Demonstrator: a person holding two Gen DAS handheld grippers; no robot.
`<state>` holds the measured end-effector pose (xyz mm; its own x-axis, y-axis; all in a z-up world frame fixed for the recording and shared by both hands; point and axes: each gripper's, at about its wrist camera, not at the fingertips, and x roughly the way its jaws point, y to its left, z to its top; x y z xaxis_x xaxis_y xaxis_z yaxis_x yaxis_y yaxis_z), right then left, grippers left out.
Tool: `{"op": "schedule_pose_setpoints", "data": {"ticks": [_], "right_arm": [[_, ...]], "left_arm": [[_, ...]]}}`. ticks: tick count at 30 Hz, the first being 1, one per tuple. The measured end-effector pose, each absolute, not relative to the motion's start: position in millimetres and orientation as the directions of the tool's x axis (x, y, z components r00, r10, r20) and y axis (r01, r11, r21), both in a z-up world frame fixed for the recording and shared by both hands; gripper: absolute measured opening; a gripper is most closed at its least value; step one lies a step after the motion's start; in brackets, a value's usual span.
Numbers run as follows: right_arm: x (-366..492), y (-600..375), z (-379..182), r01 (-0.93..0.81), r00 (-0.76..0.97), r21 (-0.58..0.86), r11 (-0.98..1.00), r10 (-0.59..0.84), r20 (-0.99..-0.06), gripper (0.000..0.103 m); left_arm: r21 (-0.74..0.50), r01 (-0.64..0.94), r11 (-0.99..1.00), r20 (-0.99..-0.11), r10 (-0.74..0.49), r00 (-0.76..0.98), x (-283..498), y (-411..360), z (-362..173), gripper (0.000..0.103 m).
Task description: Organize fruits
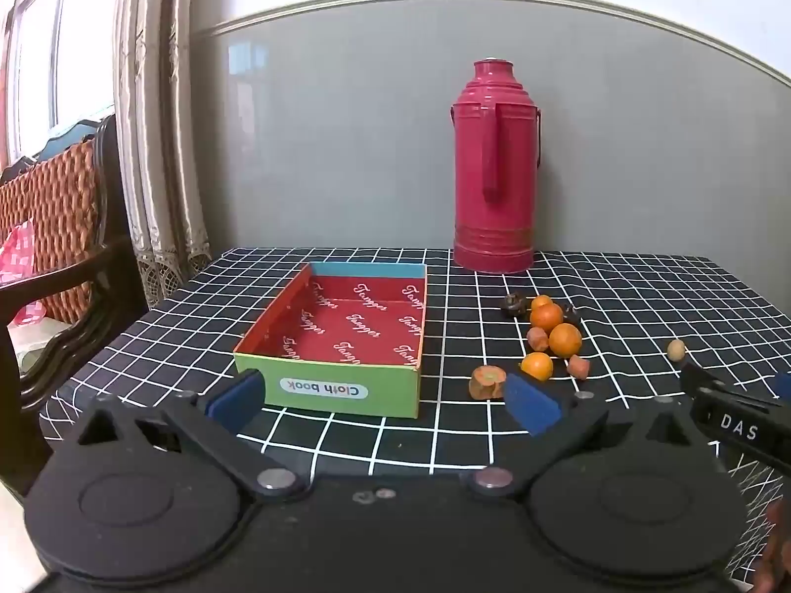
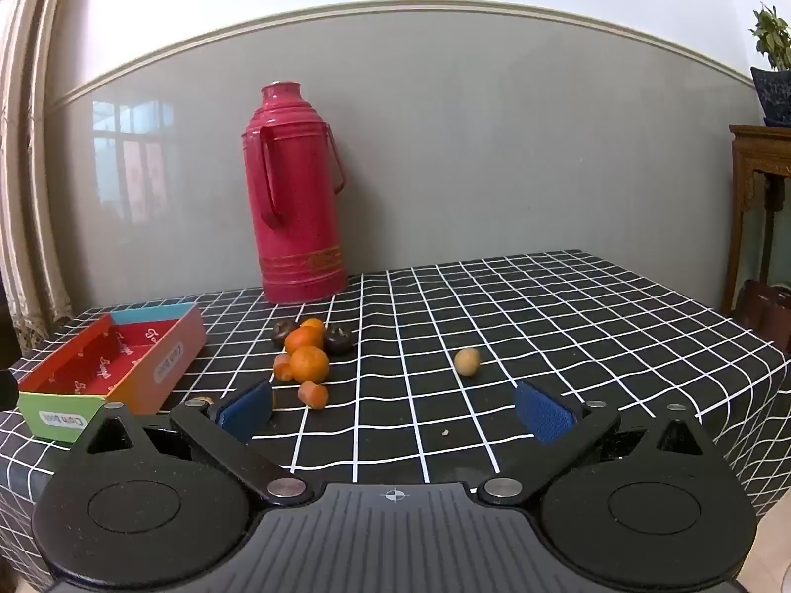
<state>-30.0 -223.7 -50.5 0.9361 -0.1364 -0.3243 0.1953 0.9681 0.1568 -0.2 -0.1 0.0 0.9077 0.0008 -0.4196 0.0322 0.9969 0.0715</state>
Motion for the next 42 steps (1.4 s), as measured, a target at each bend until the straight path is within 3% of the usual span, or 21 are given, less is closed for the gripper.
{"op": "schedule_pose_setpoints", "data": {"ticks": [35, 42], "right_arm": [[-29, -226, -51, 0.202, 0.931, 0.156, 0.967, -0.14, -0.337, 0.103], [-30, -229, -49, 0.239, 0.927, 0.159, 0.958, -0.177, -0.33, 0.103]], "left_arm": [[0.086, 0.048, 0.995, -0.416, -0.008, 0.909, 1, -8, 2, 0.097], [0.122, 0.054, 0.991, -0.35, -0.008, 0.937, 2, -16, -1, 0.097]]}}
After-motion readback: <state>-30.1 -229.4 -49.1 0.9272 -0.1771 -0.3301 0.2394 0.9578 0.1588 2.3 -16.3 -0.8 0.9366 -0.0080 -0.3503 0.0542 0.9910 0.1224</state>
